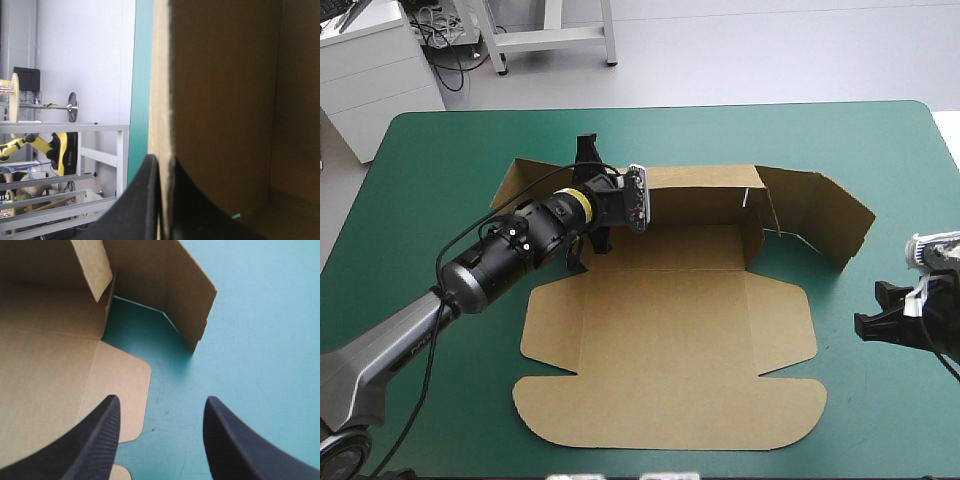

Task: Fold the box

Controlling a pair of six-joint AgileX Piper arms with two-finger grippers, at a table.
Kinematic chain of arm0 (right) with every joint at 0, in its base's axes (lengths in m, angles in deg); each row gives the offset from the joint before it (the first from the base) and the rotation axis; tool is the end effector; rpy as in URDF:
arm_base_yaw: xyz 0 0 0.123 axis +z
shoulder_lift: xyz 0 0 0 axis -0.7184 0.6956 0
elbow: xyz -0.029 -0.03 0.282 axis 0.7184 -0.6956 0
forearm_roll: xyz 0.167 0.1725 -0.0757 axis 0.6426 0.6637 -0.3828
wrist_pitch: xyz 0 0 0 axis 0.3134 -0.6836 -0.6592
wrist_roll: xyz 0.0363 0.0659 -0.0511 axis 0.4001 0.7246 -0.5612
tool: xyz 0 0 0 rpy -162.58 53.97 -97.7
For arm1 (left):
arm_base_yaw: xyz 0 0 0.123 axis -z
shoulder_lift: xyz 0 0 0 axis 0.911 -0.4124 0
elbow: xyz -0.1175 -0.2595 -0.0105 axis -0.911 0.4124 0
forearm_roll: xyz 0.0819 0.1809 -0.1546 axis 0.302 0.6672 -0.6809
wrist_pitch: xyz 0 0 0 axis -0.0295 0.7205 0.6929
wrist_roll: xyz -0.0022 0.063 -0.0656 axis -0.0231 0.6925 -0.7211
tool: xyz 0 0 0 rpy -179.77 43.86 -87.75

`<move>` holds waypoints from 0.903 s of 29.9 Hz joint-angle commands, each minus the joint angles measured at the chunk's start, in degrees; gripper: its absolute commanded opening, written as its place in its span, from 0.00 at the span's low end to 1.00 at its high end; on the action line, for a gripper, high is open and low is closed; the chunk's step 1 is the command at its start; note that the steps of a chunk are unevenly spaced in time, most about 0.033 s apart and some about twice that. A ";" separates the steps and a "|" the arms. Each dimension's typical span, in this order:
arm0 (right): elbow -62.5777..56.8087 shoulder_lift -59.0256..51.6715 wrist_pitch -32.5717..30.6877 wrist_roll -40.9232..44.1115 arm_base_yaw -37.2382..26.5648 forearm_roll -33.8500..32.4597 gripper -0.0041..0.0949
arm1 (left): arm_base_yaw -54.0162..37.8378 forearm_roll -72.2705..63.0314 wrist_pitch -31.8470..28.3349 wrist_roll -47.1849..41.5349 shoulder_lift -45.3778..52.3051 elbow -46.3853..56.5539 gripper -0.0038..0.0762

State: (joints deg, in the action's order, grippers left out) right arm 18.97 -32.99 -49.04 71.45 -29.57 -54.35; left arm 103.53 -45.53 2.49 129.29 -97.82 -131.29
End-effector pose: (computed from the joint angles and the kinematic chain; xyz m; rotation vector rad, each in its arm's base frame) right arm 0.0908 0.0132 0.4250 -0.1820 2.2019 0.0295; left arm 0.2913 -0.2084 0.3437 1.5576 1.4050 0.4346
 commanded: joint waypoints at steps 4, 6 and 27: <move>2.49 1.97 6.85 2.38 -0.30 0.43 0.51 | 5.85 23.97 0.41 -24.20 3.43 4.16 0.01; 3.65 3.78 6.90 2.38 -0.30 0.96 0.51 | 6.68 29.40 2.10 -30.84 3.19 4.56 0.01; 40.19 42.44 3.82 -8.23 -5.88 9.42 0.51 | 7.49 46.48 7.11 -49.81 2.95 9.24 0.01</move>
State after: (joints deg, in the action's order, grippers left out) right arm 53.04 7.27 -46.72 66.88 -31.83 -49.72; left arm 110.88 -3.65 7.10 85.18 -96.58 -122.92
